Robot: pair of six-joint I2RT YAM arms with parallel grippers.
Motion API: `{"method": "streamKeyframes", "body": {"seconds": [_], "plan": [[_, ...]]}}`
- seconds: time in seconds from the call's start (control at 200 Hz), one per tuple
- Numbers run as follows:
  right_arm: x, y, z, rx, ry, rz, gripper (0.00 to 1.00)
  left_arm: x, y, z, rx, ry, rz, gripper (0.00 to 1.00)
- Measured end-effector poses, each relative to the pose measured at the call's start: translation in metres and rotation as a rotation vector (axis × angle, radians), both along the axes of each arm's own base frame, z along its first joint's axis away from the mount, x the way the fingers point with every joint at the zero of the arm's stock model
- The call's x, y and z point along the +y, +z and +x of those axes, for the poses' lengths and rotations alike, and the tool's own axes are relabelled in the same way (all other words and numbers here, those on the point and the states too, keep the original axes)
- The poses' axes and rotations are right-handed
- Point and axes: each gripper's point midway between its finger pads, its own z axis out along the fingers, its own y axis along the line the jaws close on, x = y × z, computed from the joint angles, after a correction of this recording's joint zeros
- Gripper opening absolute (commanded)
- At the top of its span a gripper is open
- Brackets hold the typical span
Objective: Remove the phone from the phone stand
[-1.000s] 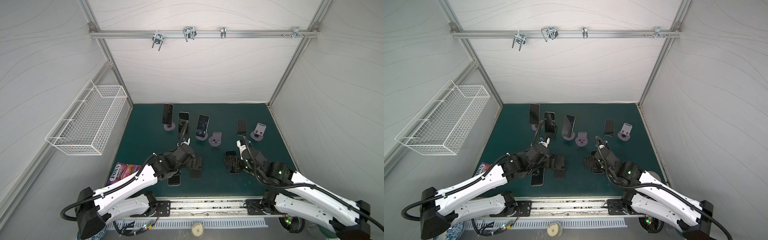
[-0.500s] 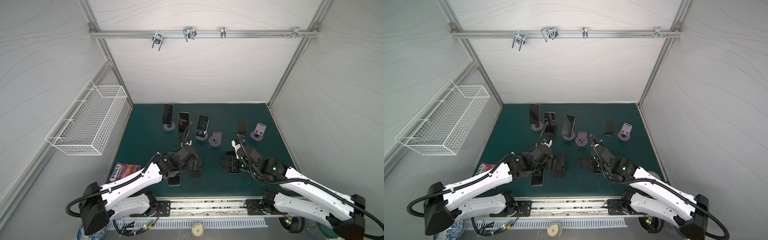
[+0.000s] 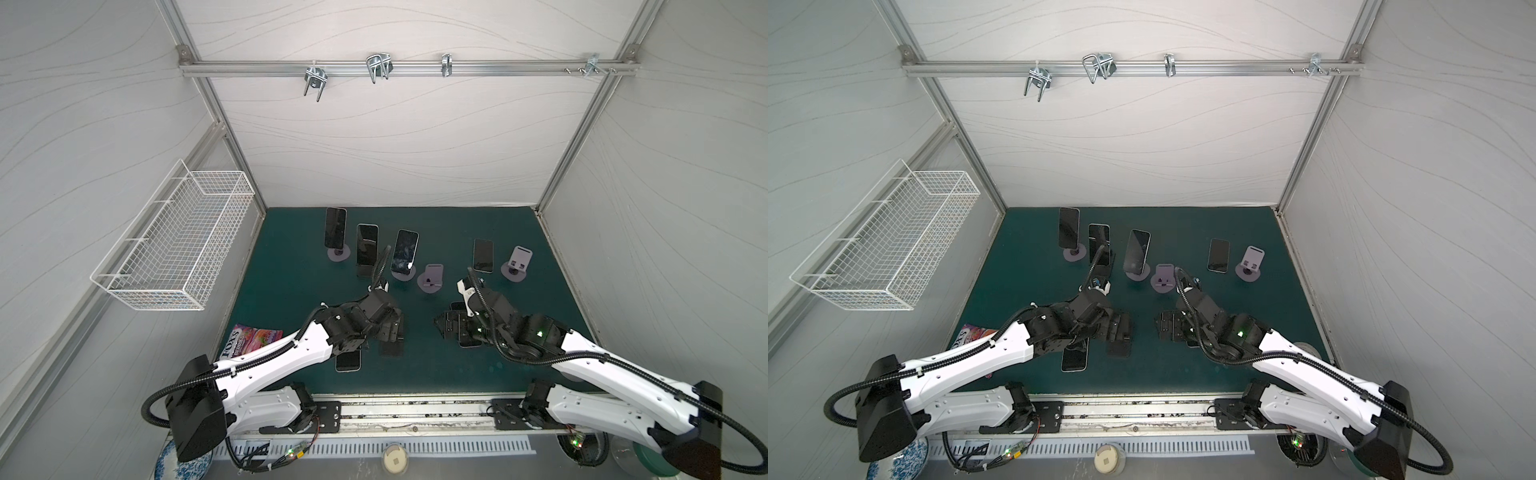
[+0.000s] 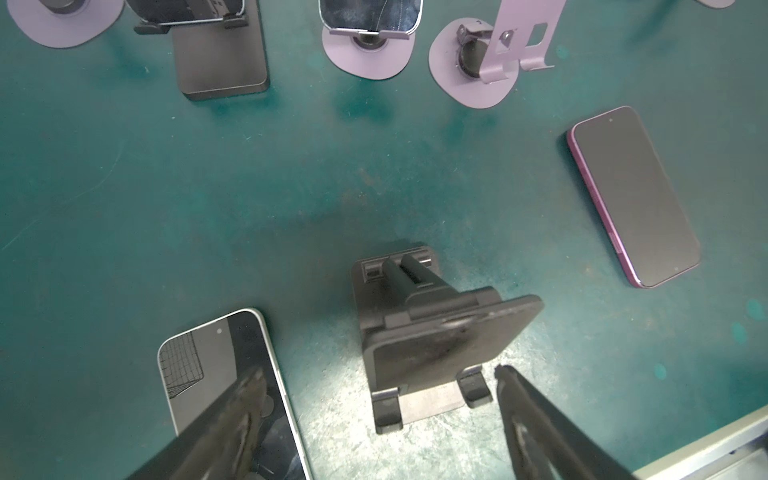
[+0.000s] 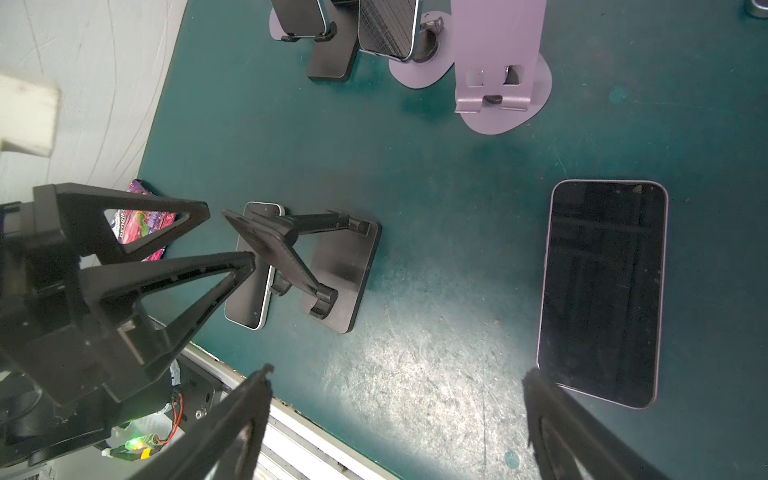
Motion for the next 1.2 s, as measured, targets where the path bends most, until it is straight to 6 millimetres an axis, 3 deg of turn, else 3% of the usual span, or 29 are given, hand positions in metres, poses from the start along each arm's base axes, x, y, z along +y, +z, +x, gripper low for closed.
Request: {"method": "streamKeyframes", "body": {"seconds": [0.705, 0.965, 1.2], "plan": [[0.006, -0.004, 0.003, 0.003, 0.003, 0.001, 0.96, -0.021, -0.017, -0.004, 0.026, -0.035, 0.026, 0.87], [0.006, -0.006, 0.003, 0.007, 0.003, -0.006, 0.96, -0.027, -0.013, 0.002, 0.004, -0.026, 0.032, 0.86], [0.006, -0.007, 0.003, 0.008, 0.003, -0.008, 0.96, -0.028, -0.024, 0.007, 0.014, -0.006, 0.07, 0.82]]}}
